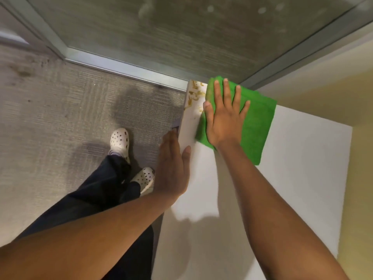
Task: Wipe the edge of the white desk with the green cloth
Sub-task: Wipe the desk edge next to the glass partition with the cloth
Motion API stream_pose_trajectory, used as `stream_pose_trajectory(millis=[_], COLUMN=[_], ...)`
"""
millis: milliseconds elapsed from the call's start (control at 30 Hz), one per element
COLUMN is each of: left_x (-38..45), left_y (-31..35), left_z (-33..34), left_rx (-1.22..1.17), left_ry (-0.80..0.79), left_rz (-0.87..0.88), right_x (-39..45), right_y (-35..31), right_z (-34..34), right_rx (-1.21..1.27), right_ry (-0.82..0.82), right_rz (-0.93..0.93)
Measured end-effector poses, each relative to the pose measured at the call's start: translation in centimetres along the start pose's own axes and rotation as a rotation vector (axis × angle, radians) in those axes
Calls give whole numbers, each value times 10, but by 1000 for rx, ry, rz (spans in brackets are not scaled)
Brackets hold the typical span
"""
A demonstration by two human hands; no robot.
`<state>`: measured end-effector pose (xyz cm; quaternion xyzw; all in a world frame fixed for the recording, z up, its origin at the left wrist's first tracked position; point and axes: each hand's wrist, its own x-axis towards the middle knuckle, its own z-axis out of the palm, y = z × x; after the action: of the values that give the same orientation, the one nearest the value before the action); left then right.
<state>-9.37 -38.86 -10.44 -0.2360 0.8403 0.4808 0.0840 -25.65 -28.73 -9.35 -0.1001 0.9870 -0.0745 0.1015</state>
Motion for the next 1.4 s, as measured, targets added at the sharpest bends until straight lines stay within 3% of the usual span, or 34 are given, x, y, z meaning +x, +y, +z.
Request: stream_pose_trajectory(millis=[167, 467, 667, 767, 1000, 1133, 1400], left_x=[-1, 1, -3, -1, -1, -4, -17], left_y=[-7, -15, -14, -15, -13, -11, -28], left_z=[4, 11, 11, 11, 8, 6, 12], left_rx=[53, 97, 77, 104, 156, 202, 293], left_ry=[56, 97, 87, 81, 106, 75, 22], left_rz=[37, 35, 13, 29, 47, 48, 125], right_x=[17, -80, -45, -2, 57, 29, -45], right_y=[-14, 12, -4, -25, -57, -52, -23], right_z=[5, 13, 8, 6, 8, 8, 9], right_rx=[76, -55, -48, -11, 50, 51, -84], right_ry=[65, -102, -109, -24, 96, 83, -104], right_rz=[91, -328, -437, -393, -57, -160, -392])
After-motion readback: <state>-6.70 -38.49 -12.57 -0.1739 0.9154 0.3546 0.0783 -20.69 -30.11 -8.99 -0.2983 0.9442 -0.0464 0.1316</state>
